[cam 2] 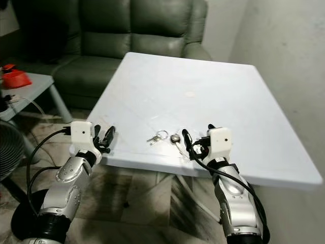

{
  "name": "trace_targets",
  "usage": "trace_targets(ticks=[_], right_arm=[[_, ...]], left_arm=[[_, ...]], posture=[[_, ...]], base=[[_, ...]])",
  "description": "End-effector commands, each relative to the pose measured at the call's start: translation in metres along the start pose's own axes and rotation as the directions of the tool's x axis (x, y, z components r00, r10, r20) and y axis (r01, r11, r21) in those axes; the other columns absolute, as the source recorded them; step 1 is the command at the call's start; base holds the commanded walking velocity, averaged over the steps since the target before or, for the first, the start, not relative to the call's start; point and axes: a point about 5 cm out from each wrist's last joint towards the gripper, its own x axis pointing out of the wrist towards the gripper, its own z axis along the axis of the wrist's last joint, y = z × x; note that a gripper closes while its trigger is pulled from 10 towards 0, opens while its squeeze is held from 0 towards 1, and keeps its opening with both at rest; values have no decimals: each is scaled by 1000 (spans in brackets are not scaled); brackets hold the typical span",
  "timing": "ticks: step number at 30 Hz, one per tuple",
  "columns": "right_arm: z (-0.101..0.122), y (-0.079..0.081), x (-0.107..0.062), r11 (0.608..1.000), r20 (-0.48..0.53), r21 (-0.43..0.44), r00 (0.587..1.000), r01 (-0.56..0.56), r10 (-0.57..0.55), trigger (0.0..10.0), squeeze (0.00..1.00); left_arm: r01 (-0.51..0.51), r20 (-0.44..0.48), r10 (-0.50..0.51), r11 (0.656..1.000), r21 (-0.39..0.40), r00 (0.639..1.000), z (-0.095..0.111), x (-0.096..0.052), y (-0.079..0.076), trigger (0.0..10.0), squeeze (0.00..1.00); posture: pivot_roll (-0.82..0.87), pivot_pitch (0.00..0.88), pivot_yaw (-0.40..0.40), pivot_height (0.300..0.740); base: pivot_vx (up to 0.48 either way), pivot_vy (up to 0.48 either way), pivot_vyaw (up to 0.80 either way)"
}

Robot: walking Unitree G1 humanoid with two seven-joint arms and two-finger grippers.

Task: Hang keys on a hook

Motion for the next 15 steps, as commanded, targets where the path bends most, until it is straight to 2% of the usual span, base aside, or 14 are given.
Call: trace_targets(ticks=[1,2,8,15], right_arm=[[6,0,2,998,-1,-49,1000,-29,29,10000,0],[7,1,4,996,-10,-84,999,-44,43,10000,0],[7,1,10,993,-55,-111,998,-35,29,10000,0],[7,4,21,998,-102,-69,995,8,-15,10000,0]], left_arm=[[39,10,-39,999,16,999,4,1,-5,10000,0],[66,16,-66,997,30,998,5,0,-7,10000,0],[131,5,-132,989,62,991,-1,-6,-15,10000,0],[223,-5,-224,971,85,975,-6,-14,-33,10000,0]], posture=[[-50,34,-28,740],[-49,37,-30,740],[-48,44,-31,740],[-37,64,-41,740]], base=[[0,0,0],[0,0,0],[0,0,0],[0,0,0]])
